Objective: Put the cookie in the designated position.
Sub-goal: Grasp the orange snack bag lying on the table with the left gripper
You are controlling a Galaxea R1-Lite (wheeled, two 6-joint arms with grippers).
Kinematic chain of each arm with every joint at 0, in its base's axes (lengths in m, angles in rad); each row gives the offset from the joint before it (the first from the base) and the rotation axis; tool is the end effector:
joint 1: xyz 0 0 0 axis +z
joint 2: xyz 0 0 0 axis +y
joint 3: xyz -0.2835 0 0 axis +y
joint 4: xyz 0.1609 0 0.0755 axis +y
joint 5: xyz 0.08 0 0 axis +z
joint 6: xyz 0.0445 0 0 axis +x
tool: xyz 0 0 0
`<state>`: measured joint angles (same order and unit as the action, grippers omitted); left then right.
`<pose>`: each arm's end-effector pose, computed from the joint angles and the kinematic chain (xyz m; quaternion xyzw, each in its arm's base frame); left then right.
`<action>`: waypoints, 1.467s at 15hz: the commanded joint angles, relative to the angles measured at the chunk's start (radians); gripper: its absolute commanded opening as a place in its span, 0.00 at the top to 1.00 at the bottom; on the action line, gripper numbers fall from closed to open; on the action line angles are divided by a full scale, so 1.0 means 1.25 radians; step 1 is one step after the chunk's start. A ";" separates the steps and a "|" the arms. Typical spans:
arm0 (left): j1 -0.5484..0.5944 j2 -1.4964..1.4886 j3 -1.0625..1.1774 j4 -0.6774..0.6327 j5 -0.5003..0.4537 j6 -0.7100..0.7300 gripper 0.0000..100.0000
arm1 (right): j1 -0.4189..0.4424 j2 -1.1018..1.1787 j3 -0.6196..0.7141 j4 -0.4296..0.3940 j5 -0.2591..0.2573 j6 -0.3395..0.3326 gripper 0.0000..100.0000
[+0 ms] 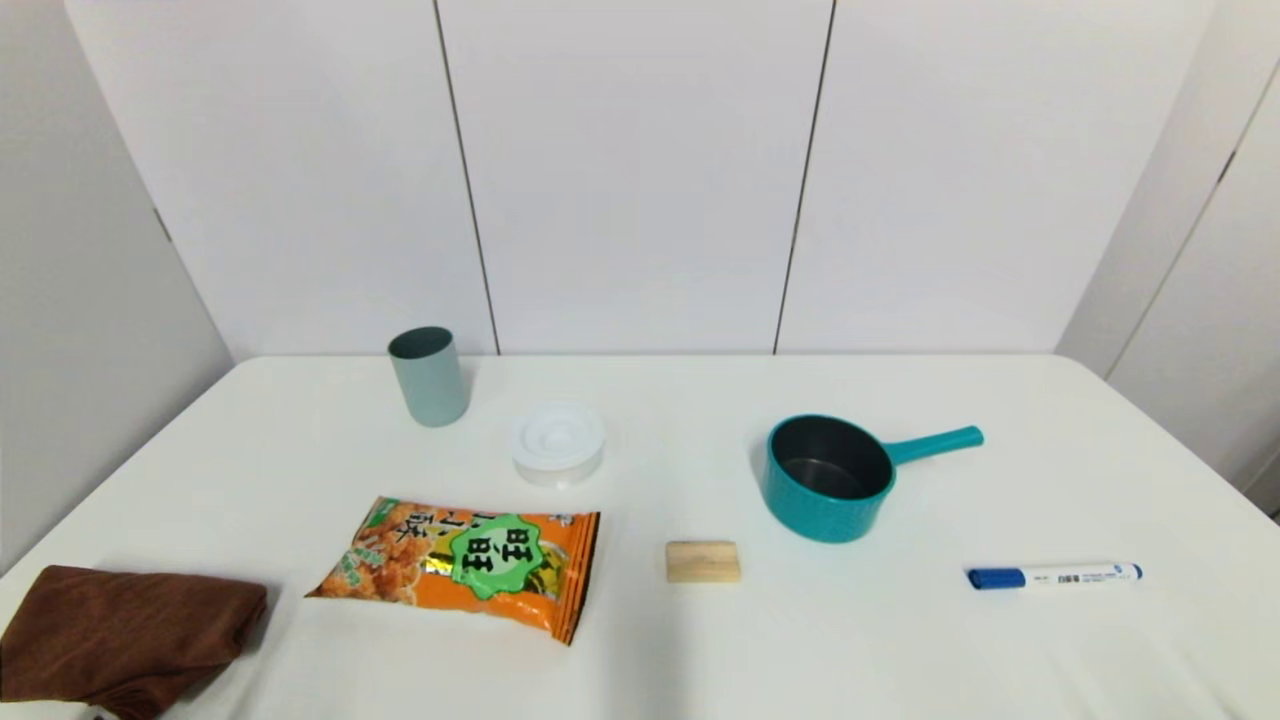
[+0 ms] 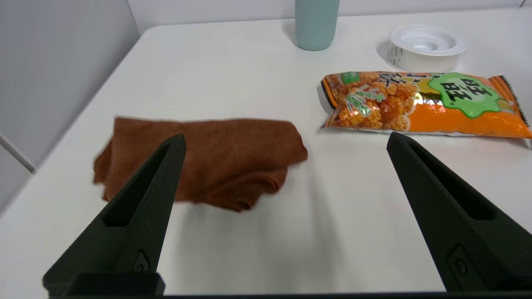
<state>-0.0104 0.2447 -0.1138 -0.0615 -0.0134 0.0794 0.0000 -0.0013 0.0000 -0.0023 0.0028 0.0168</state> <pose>0.0185 -0.0008 0.1139 0.0396 0.0342 -0.0133 0.9985 0.0018 0.0001 0.0758 0.0084 -0.0018 0.0014 1.0000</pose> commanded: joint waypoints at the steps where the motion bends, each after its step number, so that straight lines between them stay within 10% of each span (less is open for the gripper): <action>1: -0.042 0.410 -0.192 -0.077 -0.085 0.179 0.00 | 0.000 0.000 0.001 -0.001 0.000 0.000 0.00; 12: -0.134 1.087 -0.902 0.658 -0.356 0.885 0.00 | 0.000 0.000 0.001 -0.001 0.000 0.000 0.00; 22: -0.265 1.371 -1.116 0.819 -0.351 0.927 0.00 | 0.000 0.000 0.001 -0.001 0.000 0.000 0.00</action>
<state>-0.3130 1.8700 -1.4730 0.9543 -0.4526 1.2506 0.0000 -0.0013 0.0000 -0.0023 0.0028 0.0164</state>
